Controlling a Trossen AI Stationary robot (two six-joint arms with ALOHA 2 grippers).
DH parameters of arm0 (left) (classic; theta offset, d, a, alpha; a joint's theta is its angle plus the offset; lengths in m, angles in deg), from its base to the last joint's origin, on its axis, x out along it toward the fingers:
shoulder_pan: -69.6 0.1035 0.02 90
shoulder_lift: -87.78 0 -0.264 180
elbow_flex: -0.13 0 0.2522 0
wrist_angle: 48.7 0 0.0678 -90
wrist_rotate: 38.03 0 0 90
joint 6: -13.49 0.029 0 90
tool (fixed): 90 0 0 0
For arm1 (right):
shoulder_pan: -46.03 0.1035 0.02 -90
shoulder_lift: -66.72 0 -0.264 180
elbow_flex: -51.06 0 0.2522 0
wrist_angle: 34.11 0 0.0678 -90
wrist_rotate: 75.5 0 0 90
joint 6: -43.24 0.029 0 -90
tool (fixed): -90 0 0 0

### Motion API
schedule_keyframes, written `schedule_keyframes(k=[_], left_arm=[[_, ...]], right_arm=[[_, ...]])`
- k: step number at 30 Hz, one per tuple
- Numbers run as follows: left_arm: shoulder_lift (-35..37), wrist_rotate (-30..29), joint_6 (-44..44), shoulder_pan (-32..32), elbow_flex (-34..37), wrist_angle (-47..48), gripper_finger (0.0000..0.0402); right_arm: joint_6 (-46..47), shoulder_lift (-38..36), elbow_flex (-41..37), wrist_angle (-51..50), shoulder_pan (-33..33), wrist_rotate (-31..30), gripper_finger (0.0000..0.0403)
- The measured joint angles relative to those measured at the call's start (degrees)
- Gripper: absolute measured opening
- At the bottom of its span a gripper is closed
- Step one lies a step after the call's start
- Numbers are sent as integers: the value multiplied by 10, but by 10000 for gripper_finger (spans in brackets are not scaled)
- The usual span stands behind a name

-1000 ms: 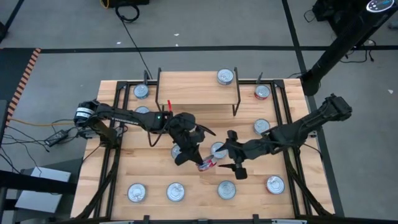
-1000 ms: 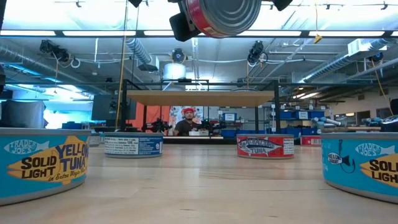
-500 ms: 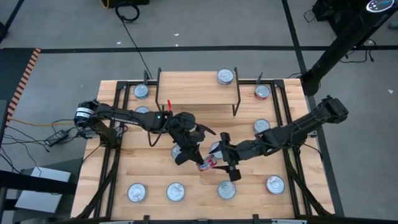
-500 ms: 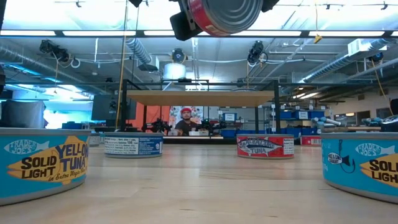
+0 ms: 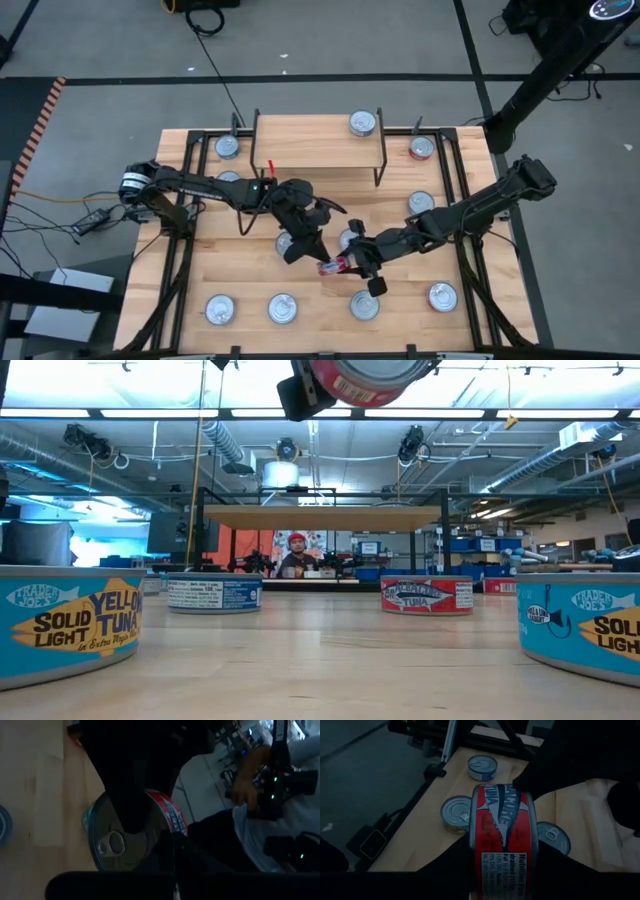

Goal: Stack canned seafood by type on shelf
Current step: Put the middle left red tuna can on the shelf

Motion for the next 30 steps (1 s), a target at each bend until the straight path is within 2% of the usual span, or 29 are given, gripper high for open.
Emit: schedule_keyframes(k=[7, 17, 24, 30], left_arm=[[7, -13, -37, 23, 0, -52, 56], [78, -117, 14, 78, 0, -46, 130], [114, -171, 18, 96, 4, -44, 142], [149, -213, 10, 107, 55, -65, 143]], right_arm=[[20, -45, 0, -46, -8, -27, 146], [29, -126, 0, -131, -51, -52, 146], [-54, -143, 0, -146, -121, -52, 146], [-143, -113, 2, -142, -196, -54, 146]])
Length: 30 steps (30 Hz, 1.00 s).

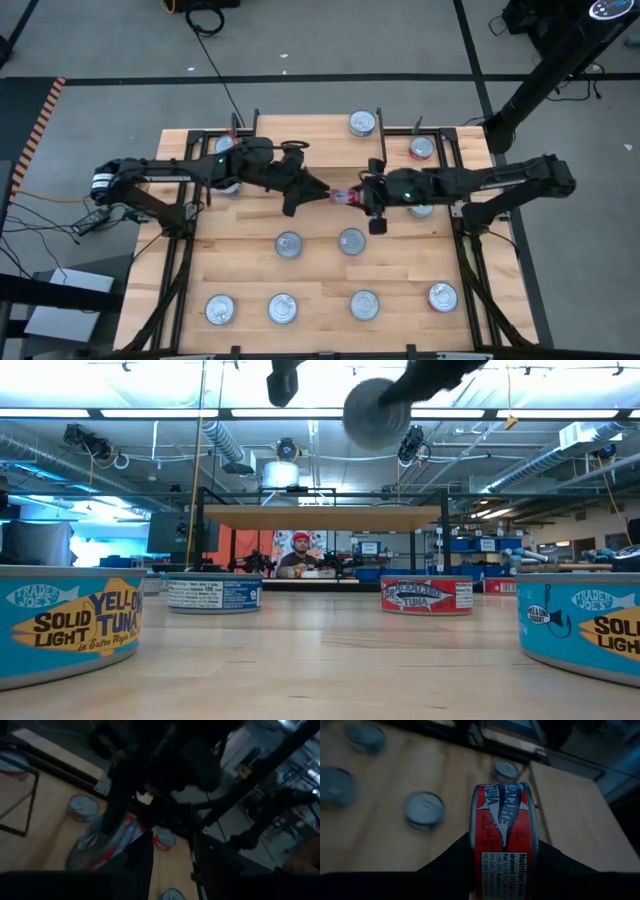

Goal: Stack canned seafood by type on shelf
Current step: Put the middle left red tuna can on the shelf

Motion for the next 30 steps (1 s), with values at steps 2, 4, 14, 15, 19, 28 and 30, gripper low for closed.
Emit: schedule_keyframes(k=[2, 4, 14, 15, 19, 28, 30], left_arm=[[18, 2, -7, 7, 27, -27, 143], [37, 6, -9, 16, 54, -70, 143], [171, 75, -28, 86, 172, -143, 143], [182, 79, -28, 96, 178, -146, 143], [227, 119, -41, 145, 203, -142, 143], [255, 217, -57, 233, 210, -137, 142], [254, 231, -59, 245, 210, -136, 142]], right_arm=[[-11, 24, 15, -9, -22, -9, 146], [-27, 52, 39, -15, -44, -17, 146], [-117, 250, 253, -72, -121, -72, 146], [-124, 269, 277, -78, -129, -84, 146], [-144, 340, 357, -105, -157, -114, 146], [-146, 433, 451, -173, -198, -164, 146], [-146, 439, 452, -175, -200, -166, 146]])
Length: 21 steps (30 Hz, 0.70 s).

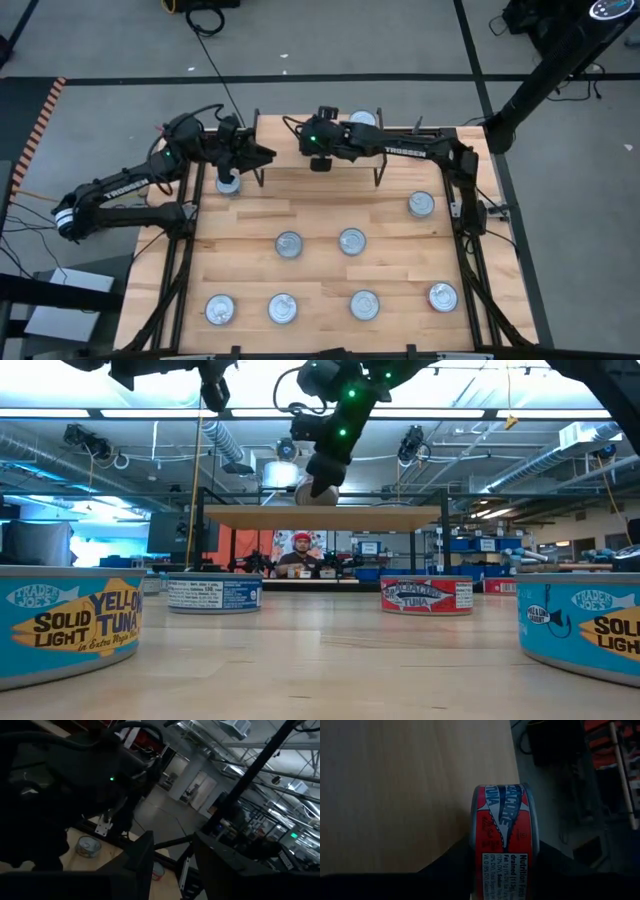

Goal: Stack canned seafood by type on shelf
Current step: Put the middle left red tuna can on the shelf

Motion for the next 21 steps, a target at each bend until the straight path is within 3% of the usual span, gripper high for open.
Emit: schedule_keyframes(k=[5, 12, 21], left_arm=[[0, 6, 0, 19, 0, 0, 142], [-1, 7, 2, 36, 0, 0, 142], [-3, 14, 18, 37, 0, 6, 142]], right_arm=[[4, 0, 1, -10, -1, 7, 149], [10, 0, 0, -25, -4, 39, 200], [50, -2, 0, -40, -4, 51, 194]])
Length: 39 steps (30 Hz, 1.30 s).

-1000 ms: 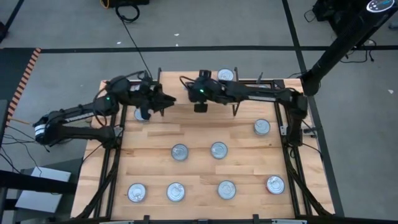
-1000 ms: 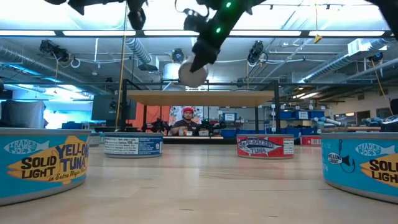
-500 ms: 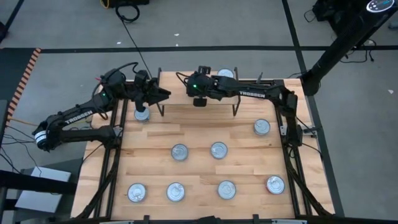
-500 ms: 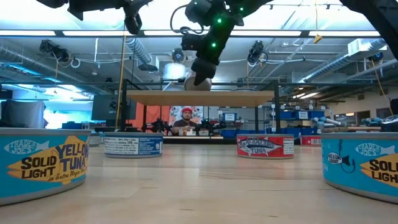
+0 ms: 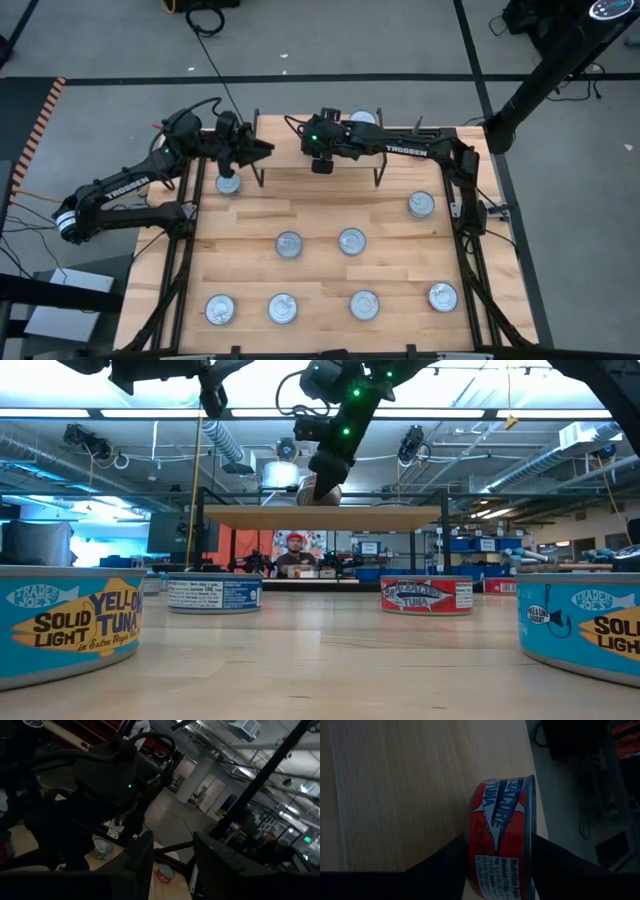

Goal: Stack canned seafood by type on shelf
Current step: Put the middle left red tuna can on the shelf

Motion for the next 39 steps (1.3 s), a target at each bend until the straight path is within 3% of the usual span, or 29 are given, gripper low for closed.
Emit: schedule_keyframes(k=[15, 26, 36, 39], left_arm=[[-2, 37, 16, 46, 0, 24, 142], [-6, 82, 28, 65, 1, 24, 142], [-9, 64, 32, 65, 1, 28, 142], [-9, 47, 32, 65, 1, 28, 142]], right_arm=[[140, -2, 2, -24, 1, 46, 225], [260, 3, 59, -51, -10, 157, 256], [214, 3, 64, -64, -29, 253, 265], [201, -1, 64, -67, -37, 272, 250]])
